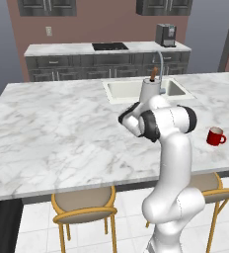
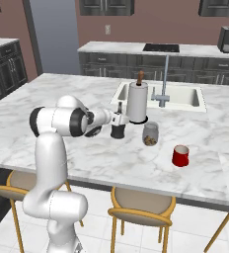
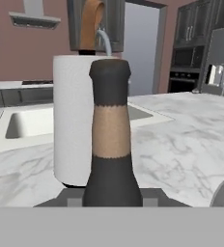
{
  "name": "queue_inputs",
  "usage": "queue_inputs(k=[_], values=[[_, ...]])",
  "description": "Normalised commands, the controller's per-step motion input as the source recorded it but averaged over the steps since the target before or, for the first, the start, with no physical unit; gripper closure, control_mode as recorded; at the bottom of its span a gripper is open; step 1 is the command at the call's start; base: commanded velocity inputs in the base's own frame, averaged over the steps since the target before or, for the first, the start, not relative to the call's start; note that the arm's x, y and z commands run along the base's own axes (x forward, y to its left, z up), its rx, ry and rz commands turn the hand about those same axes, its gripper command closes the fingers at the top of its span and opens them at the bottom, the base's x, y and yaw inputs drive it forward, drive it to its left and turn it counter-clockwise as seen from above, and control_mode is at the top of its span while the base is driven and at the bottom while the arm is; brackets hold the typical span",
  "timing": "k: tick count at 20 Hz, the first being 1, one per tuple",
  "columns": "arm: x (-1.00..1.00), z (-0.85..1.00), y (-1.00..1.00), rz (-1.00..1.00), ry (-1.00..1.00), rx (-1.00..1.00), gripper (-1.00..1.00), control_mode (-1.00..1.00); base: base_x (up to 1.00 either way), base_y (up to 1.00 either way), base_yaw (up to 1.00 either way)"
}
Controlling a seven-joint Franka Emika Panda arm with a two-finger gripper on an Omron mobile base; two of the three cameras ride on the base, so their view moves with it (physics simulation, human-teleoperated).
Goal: Open the cabinet directly in front. Then move the liquor and the mug to the dining counter with the jar on it.
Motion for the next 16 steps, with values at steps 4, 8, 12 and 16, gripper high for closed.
queue_inputs(k=[4, 8, 12, 16], values=[[-0.08, -0.21, -0.25, 0.00, 0.00, 0.00, 1.00, -1.00, 0.00, 0.00, 0.00], [0.00, -0.03, 0.00, 0.00, -0.05, 0.00, 1.00, -1.00, 0.00, 0.00, 0.00], [0.00, -0.14, 0.00, 0.00, -0.05, 0.00, 1.00, -1.00, 0.00, 0.00, 0.00], [0.00, -0.16, 0.00, 0.00, -0.07, 0.00, 1.00, -1.00, 0.00, 0.00, 0.00]])
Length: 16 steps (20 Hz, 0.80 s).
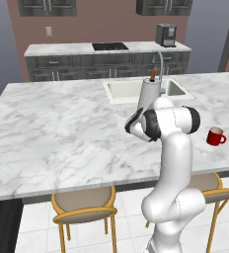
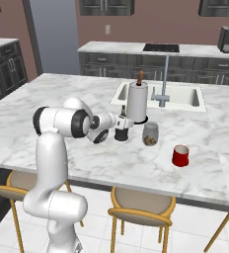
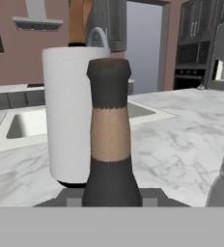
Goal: Open the cabinet directly in front. Then move the liquor and the mug to the dining counter with the jar on it.
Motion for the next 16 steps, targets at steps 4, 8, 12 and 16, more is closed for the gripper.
queue_inputs(k=[4, 8, 12, 16], values=[[0.00, -0.23, 0.01, 0.00, -0.02, 0.00, 1.00, -1.00, 0.00, 0.00, 0.00], [0.00, -0.08, 0.04, 0.00, 0.00, 0.00, -1.00, -1.00, 0.00, 0.00, 0.00], [0.00, 0.00, 0.00, 0.00, 0.00, 0.00, -1.00, -1.00, 0.00, 0.00, 0.00], [0.00, 0.17, 0.12, -0.02, 0.00, 0.00, -1.00, -1.00, 0.00, 0.00, 0.00]])
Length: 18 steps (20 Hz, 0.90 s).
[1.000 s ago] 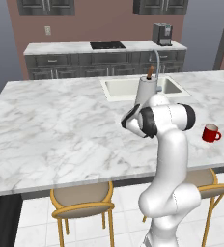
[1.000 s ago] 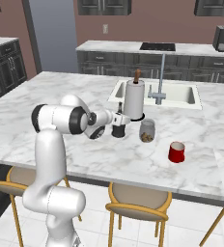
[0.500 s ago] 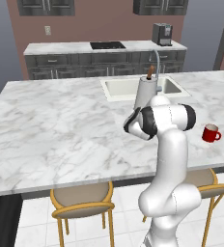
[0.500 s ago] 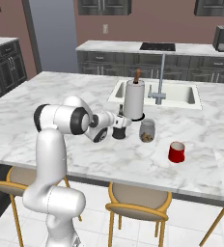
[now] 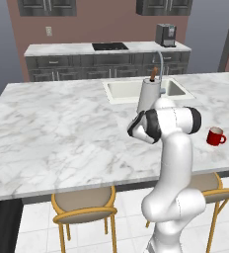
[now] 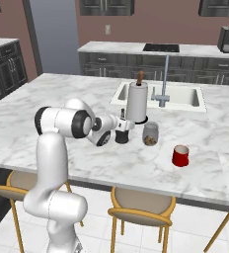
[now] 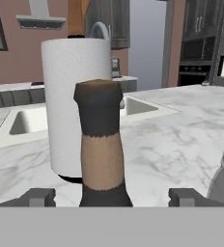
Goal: Open the cabinet directly in front. Then move the liquor and the mug to the dining counter with the jar on it.
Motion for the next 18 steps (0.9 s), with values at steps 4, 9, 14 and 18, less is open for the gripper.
queue_inputs(k=[4, 9, 14, 18], values=[[0.00, 0.85, 0.22, -0.02, 0.05, 0.00, -1.00, -1.00, 0.00, 0.00, 0.00], [-0.05, 1.00, 0.18, 0.00, 0.16, 0.00, -1.00, -1.00, 0.00, 0.00, 0.00], [-0.52, 1.00, 0.02, -0.01, 0.10, 0.00, -1.00, -1.00, 0.00, 0.00, 0.00], [-0.99, 1.00, 0.02, 0.00, 0.04, 0.00, -1.00, -1.00, 0.00, 0.00, 0.00]])
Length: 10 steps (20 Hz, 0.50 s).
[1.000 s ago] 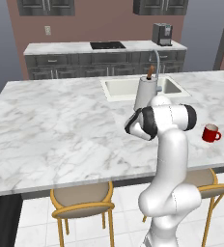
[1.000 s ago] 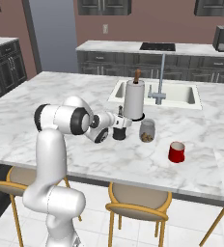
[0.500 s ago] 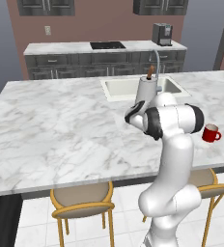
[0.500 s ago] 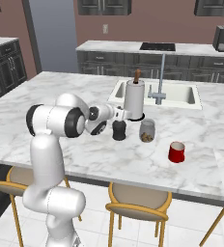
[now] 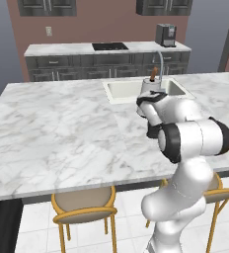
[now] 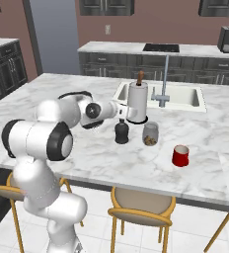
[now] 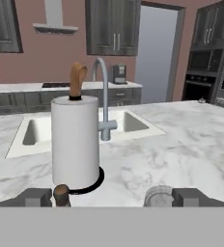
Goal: Open the cabinet directly in front. Then move the liquor and the mug to the dining counter with the jar on it.
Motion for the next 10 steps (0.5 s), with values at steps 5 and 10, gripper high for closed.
queue_inputs(k=[5, 10], values=[[-1.00, 1.00, 0.14, 0.09, 0.11, -0.01, -1.00, -1.00, 0.00, 0.00, 0.00], [-1.00, 0.92, 0.27, 0.15, 0.14, -0.03, -1.00, -1.00, 0.00, 0.00, 0.00]])
